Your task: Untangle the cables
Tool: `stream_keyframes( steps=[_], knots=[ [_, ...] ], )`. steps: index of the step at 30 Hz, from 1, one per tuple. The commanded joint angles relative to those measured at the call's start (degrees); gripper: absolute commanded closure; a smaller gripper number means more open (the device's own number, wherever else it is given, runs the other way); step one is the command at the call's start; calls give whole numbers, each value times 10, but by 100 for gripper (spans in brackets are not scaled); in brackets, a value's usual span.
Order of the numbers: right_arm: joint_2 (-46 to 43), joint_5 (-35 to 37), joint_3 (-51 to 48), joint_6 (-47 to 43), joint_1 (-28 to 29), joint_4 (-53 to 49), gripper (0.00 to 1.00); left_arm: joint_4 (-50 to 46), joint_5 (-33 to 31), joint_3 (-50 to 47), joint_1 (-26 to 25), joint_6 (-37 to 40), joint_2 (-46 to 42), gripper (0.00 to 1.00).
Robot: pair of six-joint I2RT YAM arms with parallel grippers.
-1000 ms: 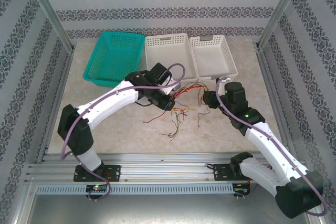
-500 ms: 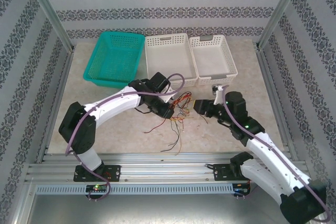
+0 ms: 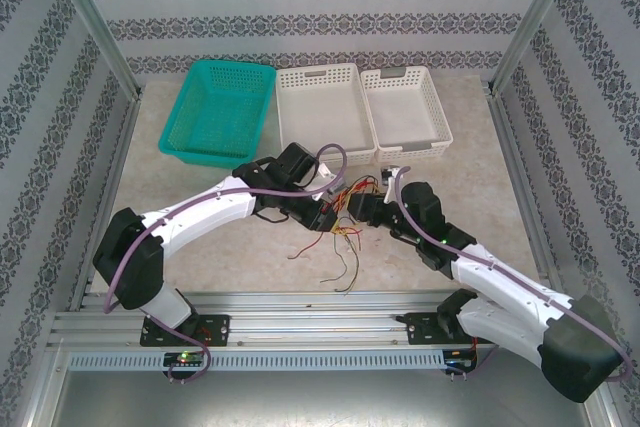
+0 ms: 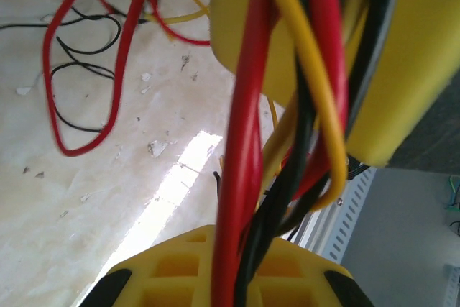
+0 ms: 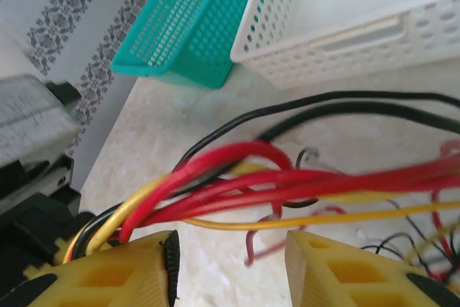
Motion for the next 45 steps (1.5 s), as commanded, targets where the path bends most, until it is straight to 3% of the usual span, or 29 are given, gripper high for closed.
stream_keyframes(
  steps=[1,7,15,22,25,29,33,38,43,45],
  knots=[
    [-13,85,-14,-8,17,41,57,53,46,-3,-7,-9,-10,100],
    [7,126,-2,-26,31,14,60,80,72,-15,-8,-22,-23,100],
    [44,144,8,-24,49,57,58,112,117,-28,-9,-38,-30,100],
    [74,138,15,-7,55,82,61,134,110,-43,-9,-44,-55,100],
    [77,148,19,-9,59,85,72,139,113,-46,-10,-46,-55,100],
    [62,162,18,-22,59,59,97,127,95,-44,-9,-38,-65,100],
    [30,193,7,-29,55,3,100,95,52,-37,-9,-18,-83,100],
    [-41,193,-21,-21,1,-77,100,36,-37,-17,-6,7,-99,100],
    [-130,130,-31,-17,-115,-149,100,-15,-114,0,-6,21,-95,99],
    [-145,104,-21,-22,-151,-174,100,-27,-139,6,-5,24,-90,95]
  ],
)
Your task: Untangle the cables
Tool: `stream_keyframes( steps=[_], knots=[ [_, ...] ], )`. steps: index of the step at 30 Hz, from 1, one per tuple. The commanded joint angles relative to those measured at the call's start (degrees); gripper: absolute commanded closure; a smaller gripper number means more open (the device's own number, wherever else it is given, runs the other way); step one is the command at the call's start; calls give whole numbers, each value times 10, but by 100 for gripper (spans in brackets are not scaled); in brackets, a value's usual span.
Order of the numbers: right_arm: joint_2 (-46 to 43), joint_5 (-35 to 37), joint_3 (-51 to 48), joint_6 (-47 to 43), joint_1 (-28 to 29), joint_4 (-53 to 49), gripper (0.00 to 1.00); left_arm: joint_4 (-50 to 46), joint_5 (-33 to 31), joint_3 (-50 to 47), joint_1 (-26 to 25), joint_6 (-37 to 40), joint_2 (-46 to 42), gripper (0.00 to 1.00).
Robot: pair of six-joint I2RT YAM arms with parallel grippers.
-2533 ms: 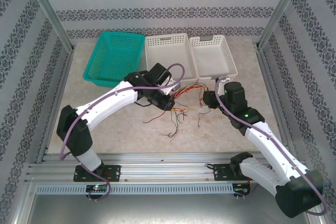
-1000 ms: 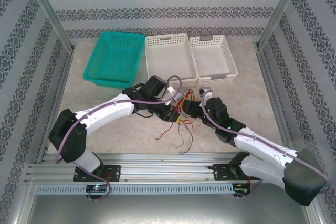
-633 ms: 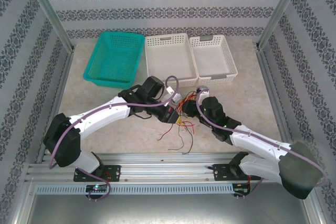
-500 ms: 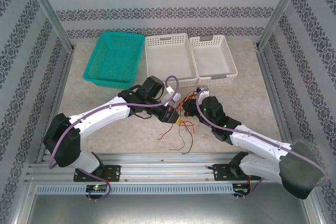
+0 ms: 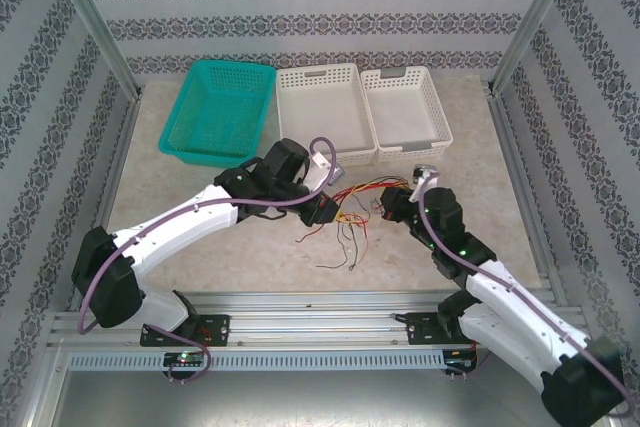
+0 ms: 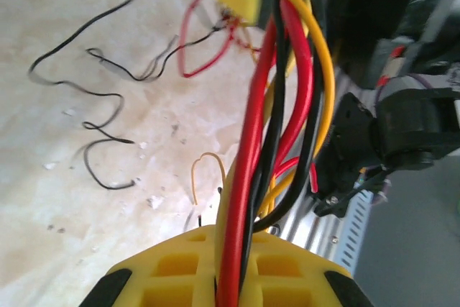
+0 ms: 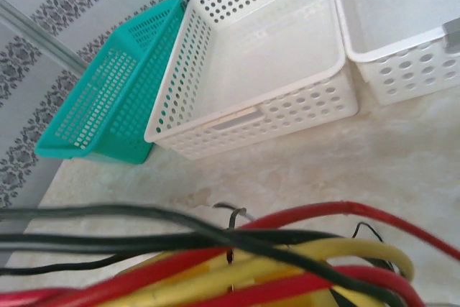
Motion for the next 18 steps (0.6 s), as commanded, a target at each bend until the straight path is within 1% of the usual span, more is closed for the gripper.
stream_keyframes(
  steps=[1,2,4,5,6,10,12,14,16,18],
  knots=[
    [-23,0,7,0,-77,-92,100,-90,-85,16,9,23,-11,91],
    [-25,-13,12,-3,-89,-100,100,-94,-92,18,9,23,-8,87],
    [-22,-41,20,-5,-111,-110,100,-99,-100,21,10,23,-4,82],
    [-21,-53,23,-7,-118,-108,100,-99,-98,21,10,24,-4,78],
    [-20,-62,27,-8,-124,-111,100,-98,-95,21,10,25,-5,72],
    [-11,-106,40,-12,-131,-96,100,-95,-91,15,10,27,-13,57],
    [1,-141,49,-13,-131,-85,100,-86,-69,11,10,27,-18,50],
    [9,-162,51,-14,-126,-70,100,-68,-36,2,9,21,-25,39],
    [10,-172,51,-15,-123,-60,100,-49,-11,-7,9,13,-29,32],
    [7,-189,47,-13,-121,-40,100,-38,10,-11,7,6,-27,28]
  ],
)
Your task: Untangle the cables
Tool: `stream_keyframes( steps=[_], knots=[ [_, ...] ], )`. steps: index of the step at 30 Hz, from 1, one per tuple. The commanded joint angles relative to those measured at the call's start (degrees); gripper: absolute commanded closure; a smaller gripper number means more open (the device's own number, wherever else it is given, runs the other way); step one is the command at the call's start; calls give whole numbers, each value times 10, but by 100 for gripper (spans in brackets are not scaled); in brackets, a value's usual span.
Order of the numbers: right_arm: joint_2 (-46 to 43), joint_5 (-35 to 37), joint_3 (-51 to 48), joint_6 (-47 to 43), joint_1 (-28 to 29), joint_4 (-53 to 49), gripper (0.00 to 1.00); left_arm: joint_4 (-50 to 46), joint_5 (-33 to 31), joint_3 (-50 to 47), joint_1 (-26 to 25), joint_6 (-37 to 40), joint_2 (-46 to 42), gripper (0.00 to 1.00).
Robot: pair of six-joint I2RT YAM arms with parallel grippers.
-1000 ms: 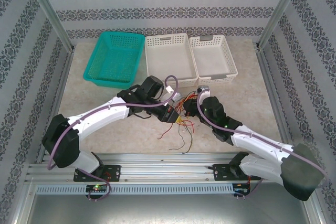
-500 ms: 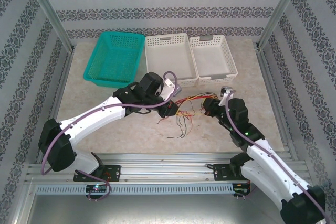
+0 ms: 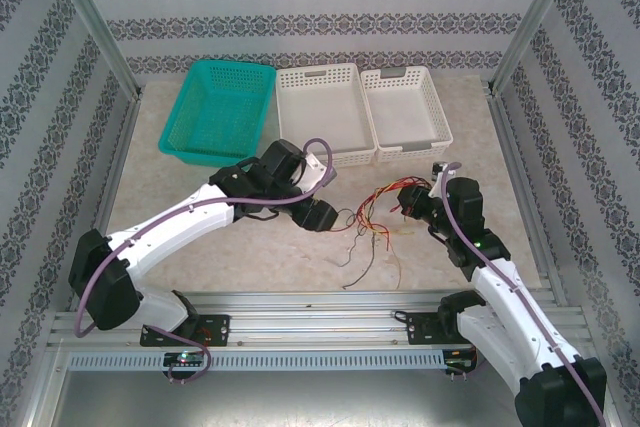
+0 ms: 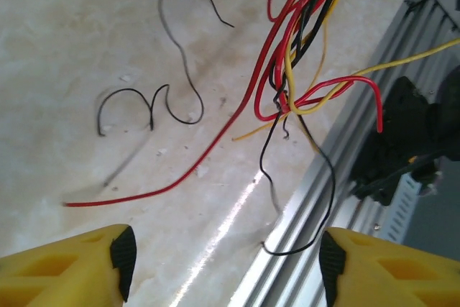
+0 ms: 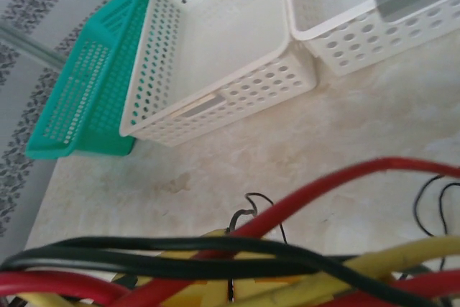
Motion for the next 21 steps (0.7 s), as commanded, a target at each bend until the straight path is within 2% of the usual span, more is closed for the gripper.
stream_keyframes(
  steps=[1,6,10,17,21],
  knots=[
    [-3,-61,13,-5,8,57,100,30,53,-11,0,-14,-10,28],
    [7,-100,14,-13,31,90,100,53,64,-17,0,-27,-3,25],
    [14,-123,9,-16,54,127,100,98,103,-30,1,-59,1,23],
    [35,-140,22,-24,69,141,100,146,140,-49,1,-86,4,24],
    [49,-138,24,-29,90,152,100,169,162,-54,1,-101,15,28]
  ],
)
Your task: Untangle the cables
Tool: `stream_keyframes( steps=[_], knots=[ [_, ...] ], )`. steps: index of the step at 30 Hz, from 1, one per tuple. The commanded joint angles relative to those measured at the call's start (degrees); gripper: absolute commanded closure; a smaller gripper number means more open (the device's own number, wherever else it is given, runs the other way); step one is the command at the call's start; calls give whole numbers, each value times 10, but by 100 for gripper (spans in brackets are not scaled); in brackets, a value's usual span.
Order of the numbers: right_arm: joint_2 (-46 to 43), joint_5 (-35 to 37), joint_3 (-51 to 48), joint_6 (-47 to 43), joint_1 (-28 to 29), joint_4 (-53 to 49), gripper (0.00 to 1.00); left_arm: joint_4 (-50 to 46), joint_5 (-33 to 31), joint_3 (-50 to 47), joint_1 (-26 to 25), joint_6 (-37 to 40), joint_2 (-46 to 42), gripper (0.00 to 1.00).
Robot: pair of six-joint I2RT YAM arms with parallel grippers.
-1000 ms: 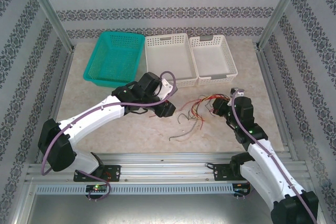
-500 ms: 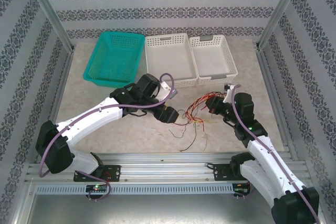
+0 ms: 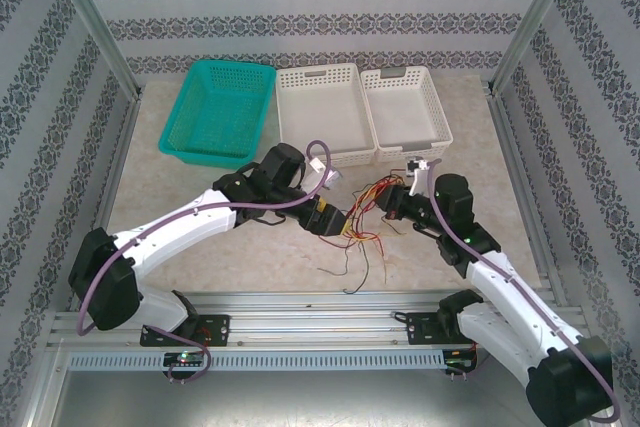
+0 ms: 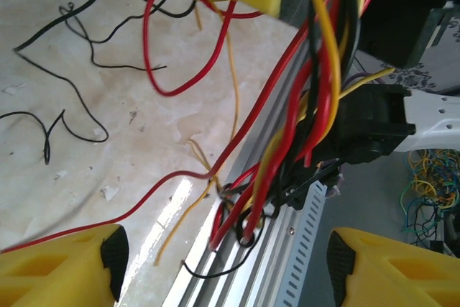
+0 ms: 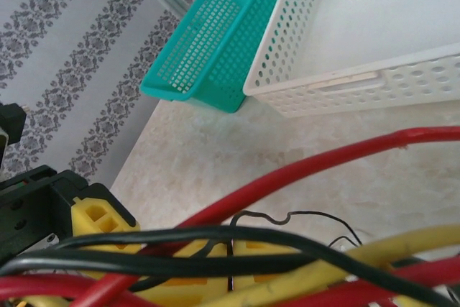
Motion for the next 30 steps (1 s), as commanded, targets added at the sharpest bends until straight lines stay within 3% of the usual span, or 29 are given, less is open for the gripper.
stream_keyframes(
  steps=[1,3,9,15,17,20,22,26,30],
  knots=[
    [8,-18,20,-15,19,37,100,55,39,-9,1,-28,13,30],
    [16,-13,20,-16,29,42,100,67,47,-12,1,-36,19,32],
    [20,-4,25,-21,42,40,100,68,59,-10,1,-38,27,60],
    [22,3,24,-27,43,26,100,63,50,-11,1,-32,18,100],
    [24,6,25,-33,43,13,97,62,35,-13,1,-32,13,100],
    [25,1,22,-33,42,3,65,58,9,-16,3,-33,4,100],
    [25,-6,22,-37,42,-3,52,53,-10,-16,5,-34,1,100],
    [12,-22,21,-37,40,-1,41,47,-26,-14,11,-36,5,100],
    [-3,-30,14,-29,40,13,38,48,-27,-12,15,-41,9,100]
  ],
)
